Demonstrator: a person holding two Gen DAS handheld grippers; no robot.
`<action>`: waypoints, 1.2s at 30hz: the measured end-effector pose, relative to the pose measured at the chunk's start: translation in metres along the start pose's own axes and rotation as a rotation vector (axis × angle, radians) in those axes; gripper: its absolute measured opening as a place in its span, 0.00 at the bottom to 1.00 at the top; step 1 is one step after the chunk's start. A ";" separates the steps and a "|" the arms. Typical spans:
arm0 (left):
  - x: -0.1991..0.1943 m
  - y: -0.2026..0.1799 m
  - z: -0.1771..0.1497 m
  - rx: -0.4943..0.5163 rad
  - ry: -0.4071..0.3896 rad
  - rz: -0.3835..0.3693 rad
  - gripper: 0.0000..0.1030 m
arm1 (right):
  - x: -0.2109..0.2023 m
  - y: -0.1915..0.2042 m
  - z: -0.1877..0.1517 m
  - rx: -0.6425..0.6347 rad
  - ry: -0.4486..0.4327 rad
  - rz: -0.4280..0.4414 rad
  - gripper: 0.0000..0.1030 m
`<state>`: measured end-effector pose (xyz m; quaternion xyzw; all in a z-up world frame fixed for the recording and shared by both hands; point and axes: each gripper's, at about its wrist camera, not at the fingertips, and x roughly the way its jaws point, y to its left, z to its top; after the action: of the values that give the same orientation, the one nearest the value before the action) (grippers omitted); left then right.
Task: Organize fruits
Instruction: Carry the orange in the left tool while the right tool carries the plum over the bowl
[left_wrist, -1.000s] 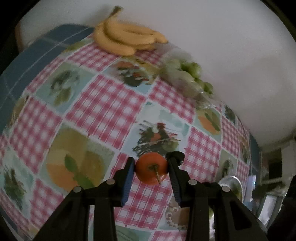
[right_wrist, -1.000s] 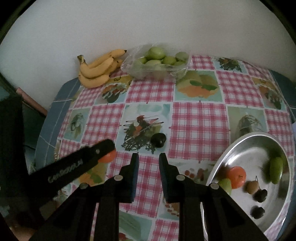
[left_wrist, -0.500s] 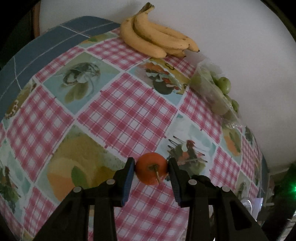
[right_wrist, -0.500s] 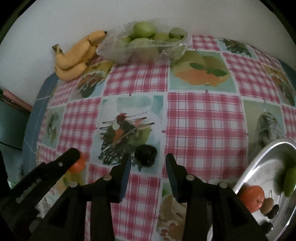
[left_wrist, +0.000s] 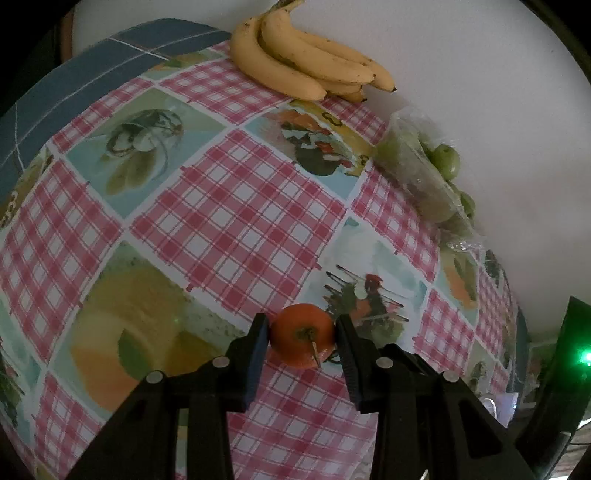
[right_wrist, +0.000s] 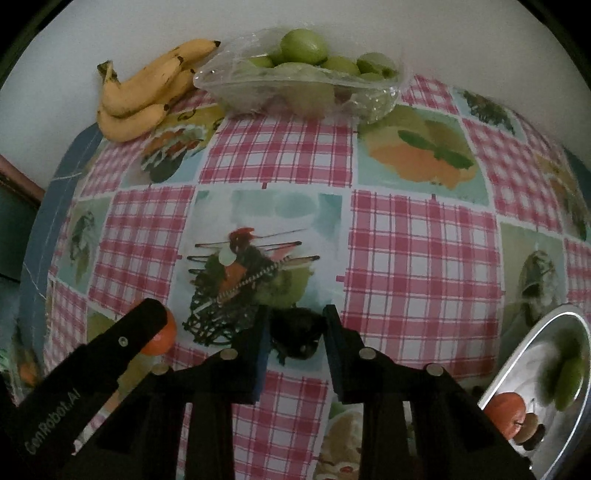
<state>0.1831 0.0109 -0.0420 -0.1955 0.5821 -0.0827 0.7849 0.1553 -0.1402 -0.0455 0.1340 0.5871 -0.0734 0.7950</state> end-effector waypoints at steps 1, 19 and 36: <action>-0.001 -0.001 0.000 -0.002 0.001 -0.009 0.39 | -0.003 0.001 -0.001 -0.004 -0.009 -0.001 0.28; -0.037 -0.013 -0.028 0.075 -0.023 -0.013 0.39 | -0.079 -0.019 -0.058 0.077 -0.110 0.035 0.28; -0.051 -0.039 -0.086 0.238 -0.009 0.044 0.39 | -0.114 -0.076 -0.108 0.220 -0.152 0.027 0.28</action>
<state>0.0893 -0.0246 -0.0022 -0.0884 0.5687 -0.1334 0.8069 0.0015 -0.1849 0.0241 0.2222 0.5118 -0.1364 0.8186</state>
